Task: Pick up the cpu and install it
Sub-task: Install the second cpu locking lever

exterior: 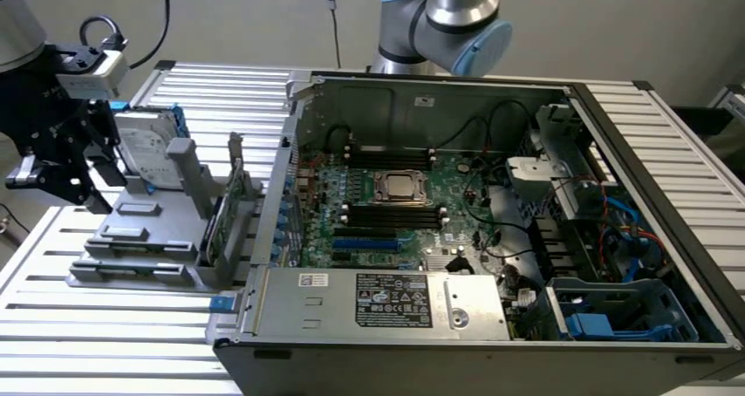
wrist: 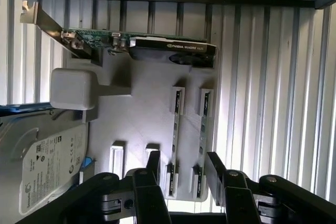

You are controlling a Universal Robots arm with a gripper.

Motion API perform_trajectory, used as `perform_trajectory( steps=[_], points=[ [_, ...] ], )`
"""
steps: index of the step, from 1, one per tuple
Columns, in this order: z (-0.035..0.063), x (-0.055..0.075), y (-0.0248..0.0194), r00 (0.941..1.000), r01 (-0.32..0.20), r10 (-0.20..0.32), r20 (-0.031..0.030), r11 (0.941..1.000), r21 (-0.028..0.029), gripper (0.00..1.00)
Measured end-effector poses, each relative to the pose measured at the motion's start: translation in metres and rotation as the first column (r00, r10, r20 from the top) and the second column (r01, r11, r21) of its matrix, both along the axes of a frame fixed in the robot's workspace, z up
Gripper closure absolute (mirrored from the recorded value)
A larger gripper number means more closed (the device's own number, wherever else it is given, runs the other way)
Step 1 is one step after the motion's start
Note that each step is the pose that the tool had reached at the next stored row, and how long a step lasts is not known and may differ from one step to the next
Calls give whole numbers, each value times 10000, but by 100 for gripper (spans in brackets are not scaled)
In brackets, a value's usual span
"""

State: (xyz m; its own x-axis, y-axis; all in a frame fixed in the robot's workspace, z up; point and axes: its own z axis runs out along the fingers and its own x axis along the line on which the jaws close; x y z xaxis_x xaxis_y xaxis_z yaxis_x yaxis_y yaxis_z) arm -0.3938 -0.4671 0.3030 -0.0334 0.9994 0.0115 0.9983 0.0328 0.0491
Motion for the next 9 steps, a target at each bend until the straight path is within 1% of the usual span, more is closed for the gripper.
perform_trajectory(
  steps=[1,2,3,4,6,7,9],
  points=[
    [-4,0,-1,10000,0,0,-34,10000,-16,52],
    [-9,0,-1,10000,1,-1,-51,10000,-37,52],
    [-15,1,-3,10000,0,0,-61,10000,-57,54],
    [-23,1,-3,10000,0,-1,-64,10000,-73,54],
    [-35,2,-4,10000,-2,2,-66,10000,-97,67],
    [-41,1,-4,10000,-1,1,-65,10000,-99,67],
    [-49,1,-4,10000,-1,0,-67,9999,-103,79]
  ],
)
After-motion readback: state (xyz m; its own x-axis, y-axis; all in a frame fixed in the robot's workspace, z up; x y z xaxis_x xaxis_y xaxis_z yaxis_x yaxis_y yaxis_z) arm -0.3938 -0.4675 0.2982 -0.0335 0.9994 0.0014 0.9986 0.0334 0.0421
